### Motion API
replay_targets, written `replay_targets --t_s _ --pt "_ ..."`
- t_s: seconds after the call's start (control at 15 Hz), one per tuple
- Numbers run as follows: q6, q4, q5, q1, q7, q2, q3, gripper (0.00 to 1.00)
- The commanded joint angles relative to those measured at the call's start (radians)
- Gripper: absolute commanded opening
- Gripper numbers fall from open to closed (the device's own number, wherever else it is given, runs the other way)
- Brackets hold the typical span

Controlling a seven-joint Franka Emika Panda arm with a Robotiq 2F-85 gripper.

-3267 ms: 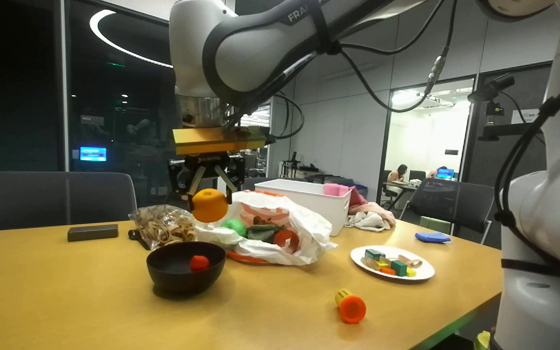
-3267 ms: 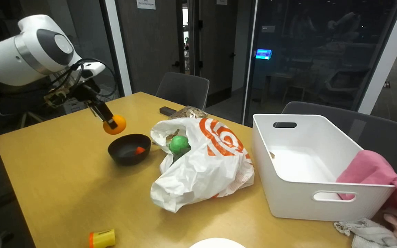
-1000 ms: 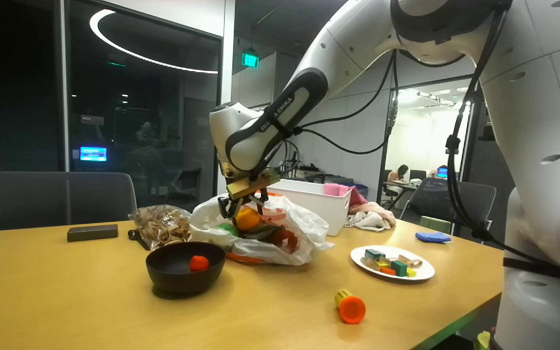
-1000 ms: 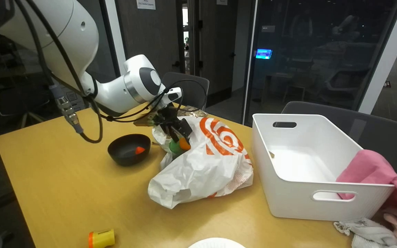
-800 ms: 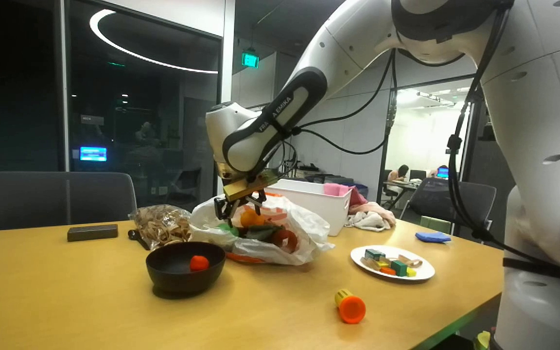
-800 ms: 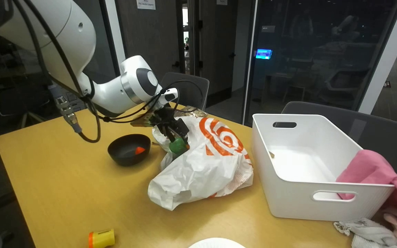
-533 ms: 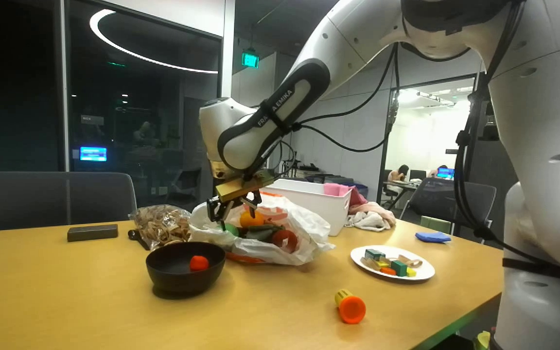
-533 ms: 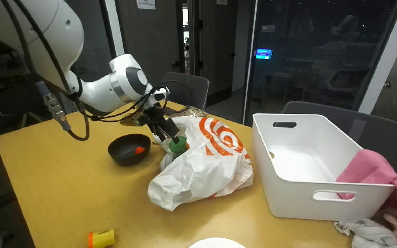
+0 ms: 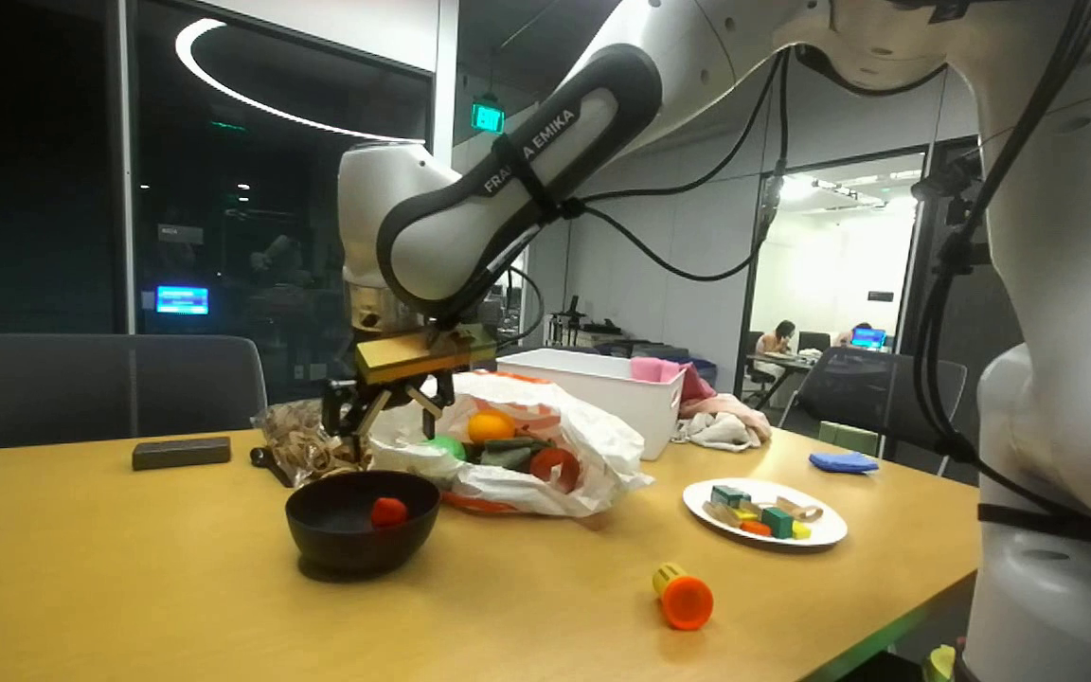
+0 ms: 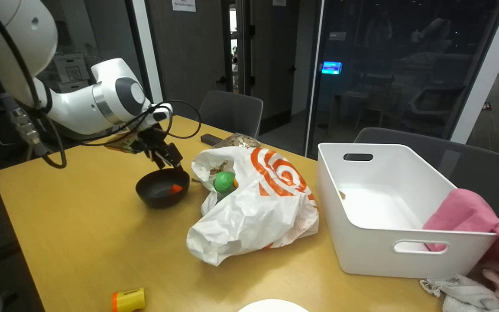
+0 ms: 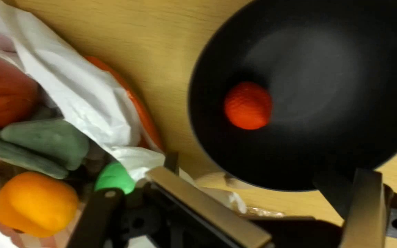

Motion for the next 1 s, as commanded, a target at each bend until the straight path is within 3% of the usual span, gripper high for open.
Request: replay_targets --t_s 0.0,0.47,0.93 --pt "0.084 0.004 0.110 -0.006 -0.118 0.006 0.034 1.00" --pt "0.080 0.044 0.301 -0.028 -0.297 0.091 0.022 1.00" --pt "0.062 0.106 0.392 -0.050 -0.387 0.193 0.002 1.00"
